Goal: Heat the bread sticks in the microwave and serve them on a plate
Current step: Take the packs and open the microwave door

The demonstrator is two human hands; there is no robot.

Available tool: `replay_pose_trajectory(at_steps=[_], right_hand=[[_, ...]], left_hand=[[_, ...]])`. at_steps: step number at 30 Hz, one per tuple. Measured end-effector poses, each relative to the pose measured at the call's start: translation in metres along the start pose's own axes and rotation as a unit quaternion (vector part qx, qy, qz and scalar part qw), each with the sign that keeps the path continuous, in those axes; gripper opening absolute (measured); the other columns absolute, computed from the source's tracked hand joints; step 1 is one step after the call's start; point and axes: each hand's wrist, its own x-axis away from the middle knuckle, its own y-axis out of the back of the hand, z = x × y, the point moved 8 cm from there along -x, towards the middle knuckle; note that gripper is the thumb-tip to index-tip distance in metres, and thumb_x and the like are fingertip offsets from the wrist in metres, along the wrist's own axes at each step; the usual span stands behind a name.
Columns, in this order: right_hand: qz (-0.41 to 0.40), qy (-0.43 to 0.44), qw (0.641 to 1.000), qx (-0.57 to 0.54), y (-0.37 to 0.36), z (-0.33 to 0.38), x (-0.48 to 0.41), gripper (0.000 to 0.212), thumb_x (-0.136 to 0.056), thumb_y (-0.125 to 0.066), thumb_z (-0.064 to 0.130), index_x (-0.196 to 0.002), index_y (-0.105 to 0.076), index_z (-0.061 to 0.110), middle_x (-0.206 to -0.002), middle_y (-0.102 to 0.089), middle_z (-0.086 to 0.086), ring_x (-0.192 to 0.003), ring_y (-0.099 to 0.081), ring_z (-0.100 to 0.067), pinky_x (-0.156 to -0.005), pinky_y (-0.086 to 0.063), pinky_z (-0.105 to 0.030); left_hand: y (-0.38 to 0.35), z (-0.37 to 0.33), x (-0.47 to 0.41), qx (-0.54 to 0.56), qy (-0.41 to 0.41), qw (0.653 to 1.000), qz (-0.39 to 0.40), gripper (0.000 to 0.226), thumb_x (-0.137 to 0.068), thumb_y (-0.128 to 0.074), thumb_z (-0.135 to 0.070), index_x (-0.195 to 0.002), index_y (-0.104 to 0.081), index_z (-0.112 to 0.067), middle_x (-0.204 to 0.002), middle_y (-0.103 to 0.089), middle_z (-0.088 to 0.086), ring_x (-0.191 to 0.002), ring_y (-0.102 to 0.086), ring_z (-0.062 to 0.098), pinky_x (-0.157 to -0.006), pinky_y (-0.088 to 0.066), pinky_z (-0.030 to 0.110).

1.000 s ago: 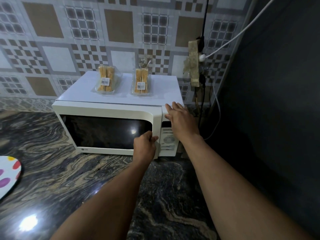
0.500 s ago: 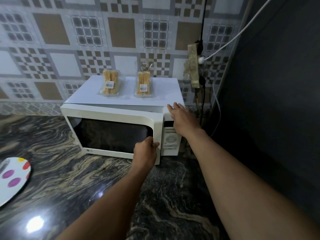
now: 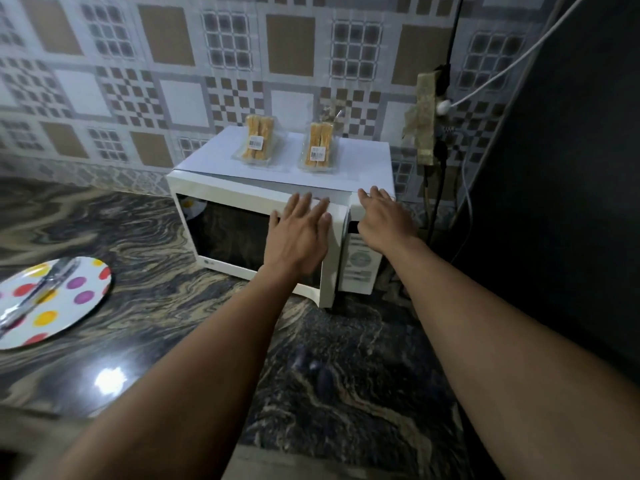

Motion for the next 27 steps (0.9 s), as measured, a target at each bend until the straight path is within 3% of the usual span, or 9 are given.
replay_pose_trajectory(at_steps=[3,7,11,15,18,23,27], right_hand=[[0.012,-0.011,1.000,-0.003,-0.001,0.004,0.003,0.061,-0.098,-0.037,0.010,-0.156,-0.020,0.010,-0.163,-0.017,-0.011,-0.149,-0.015,-0.027,-0.119,-0.018,-0.049],[0.014,-0.008,1.000,0.005,-0.001,0.007,0.003,0.054,-0.094,-0.042,0.015,-0.147,-0.036,0.005,-0.149,-0.037,-0.015,-0.137,-0.032,-0.033,-0.111,-0.030,-0.052],[0.015,0.010,0.999,0.038,0.000,0.012,-0.003,0.045,-0.093,-0.042,0.018,-0.137,-0.044,0.006,-0.138,-0.046,-0.015,-0.130,-0.038,-0.033,-0.109,-0.028,-0.055],[0.021,0.036,0.997,0.058,-0.007,0.029,-0.010,0.052,-0.094,-0.042,0.020,-0.144,-0.037,0.006,-0.144,-0.042,-0.014,-0.133,-0.036,-0.033,-0.110,-0.023,-0.058],[0.032,0.058,0.996,0.058,-0.012,0.047,-0.013,0.056,-0.097,-0.041,0.021,-0.149,-0.030,0.005,-0.150,-0.035,-0.015,-0.139,-0.031,-0.033,-0.113,-0.019,-0.059],[0.070,0.074,0.992,0.068,-0.016,0.075,-0.012,0.068,-0.099,-0.041,0.041,-0.153,-0.020,0.004,-0.160,-0.020,-0.016,-0.146,-0.018,-0.035,-0.116,-0.010,-0.060],[0.071,0.079,0.991,0.076,-0.021,0.090,-0.014,0.072,-0.098,-0.045,0.033,-0.156,-0.014,0.006,-0.163,-0.010,-0.014,-0.148,-0.010,-0.038,-0.118,-0.006,-0.060]], left_hand=[[0.009,0.003,0.011,0.000,-0.007,1.000,-0.015,0.049,-0.108,-0.021,-0.046,-0.151,-0.040,-0.034,-0.161,-0.033,0.002,-0.153,-0.017,0.020,-0.121,-0.018,0.055],[0.024,0.007,0.027,0.015,-0.009,0.999,-0.051,0.050,-0.105,-0.024,-0.047,-0.140,-0.056,-0.032,-0.151,-0.050,-0.004,-0.147,-0.032,0.017,-0.117,-0.029,0.052],[0.053,0.006,0.034,0.019,-0.007,0.996,-0.089,0.042,-0.104,-0.035,-0.043,-0.119,-0.070,-0.024,-0.125,-0.069,-0.004,-0.119,-0.060,0.020,-0.103,-0.042,0.043],[0.069,0.016,0.042,-0.001,0.053,0.995,-0.088,0.040,-0.095,-0.049,-0.056,-0.105,-0.071,-0.024,-0.107,-0.072,-0.001,-0.095,-0.066,0.022,-0.084,-0.050,0.038],[0.077,0.029,0.050,-0.010,0.104,0.992,-0.071,0.041,-0.090,-0.055,-0.057,-0.109,-0.071,-0.024,-0.108,-0.072,0.002,-0.100,-0.065,0.027,-0.073,-0.045,0.033],[0.095,0.038,0.067,0.000,0.145,0.989,-0.021,0.043,-0.089,-0.059,-0.041,-0.127,-0.068,-0.023,-0.121,-0.070,0.013,-0.114,-0.061,0.036,-0.089,-0.050,0.040],[0.108,0.047,0.080,-0.007,0.177,0.984,-0.008,0.042,-0.088,-0.058,-0.032,-0.127,-0.067,-0.018,-0.118,-0.069,0.019,-0.110,-0.062,0.039,-0.088,-0.050,0.042]])
